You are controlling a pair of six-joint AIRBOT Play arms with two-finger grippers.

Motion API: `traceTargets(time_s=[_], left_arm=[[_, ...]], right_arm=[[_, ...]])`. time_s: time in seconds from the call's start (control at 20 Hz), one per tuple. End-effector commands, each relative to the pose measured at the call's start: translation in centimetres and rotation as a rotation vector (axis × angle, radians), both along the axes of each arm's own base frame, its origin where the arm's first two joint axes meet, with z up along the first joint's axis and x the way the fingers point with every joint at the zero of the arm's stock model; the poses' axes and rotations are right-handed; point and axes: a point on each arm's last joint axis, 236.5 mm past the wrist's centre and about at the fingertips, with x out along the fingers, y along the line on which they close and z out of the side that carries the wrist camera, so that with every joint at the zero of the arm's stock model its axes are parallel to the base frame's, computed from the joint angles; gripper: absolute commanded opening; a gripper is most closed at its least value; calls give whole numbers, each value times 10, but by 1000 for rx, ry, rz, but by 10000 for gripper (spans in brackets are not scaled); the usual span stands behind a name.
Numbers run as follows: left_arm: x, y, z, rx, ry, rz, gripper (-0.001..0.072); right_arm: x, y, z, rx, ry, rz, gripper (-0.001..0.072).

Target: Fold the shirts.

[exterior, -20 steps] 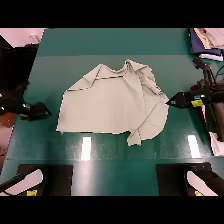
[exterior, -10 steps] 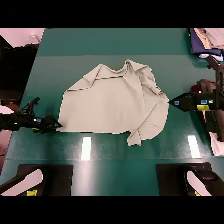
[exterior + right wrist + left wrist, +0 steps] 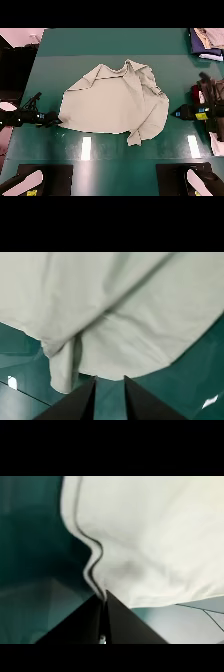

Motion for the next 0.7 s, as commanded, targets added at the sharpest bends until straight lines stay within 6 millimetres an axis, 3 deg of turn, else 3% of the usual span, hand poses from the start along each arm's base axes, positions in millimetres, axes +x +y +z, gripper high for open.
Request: traceTargets(time_s=[0.0, 0.1, 0.25, 0.5, 0.6, 0.65], left_arm=[[15, -2, 25, -15, -45, -23, 23], [24, -1, 34, -15, -72, -22, 23], [27, 0, 36, -12, -81, -18, 23], [25, -1, 36, -16, -77, -22, 23], [25, -1, 36, -16, -77, -22, 23], [25, -1, 36, -16, -76, -22, 23]], right_arm=[[-27, -20, -59, 61, 198, -143, 428], [-35, -16, -86, 135, 286, -205, 428], [-29, -4, -113, 178, 318, -249, 426], [-20, 15, -141, 121, 324, -190, 424], [-14, 18, -143, 98, 297, -173, 285], [-8, 18, -141, 88, 272, -173, 284]])
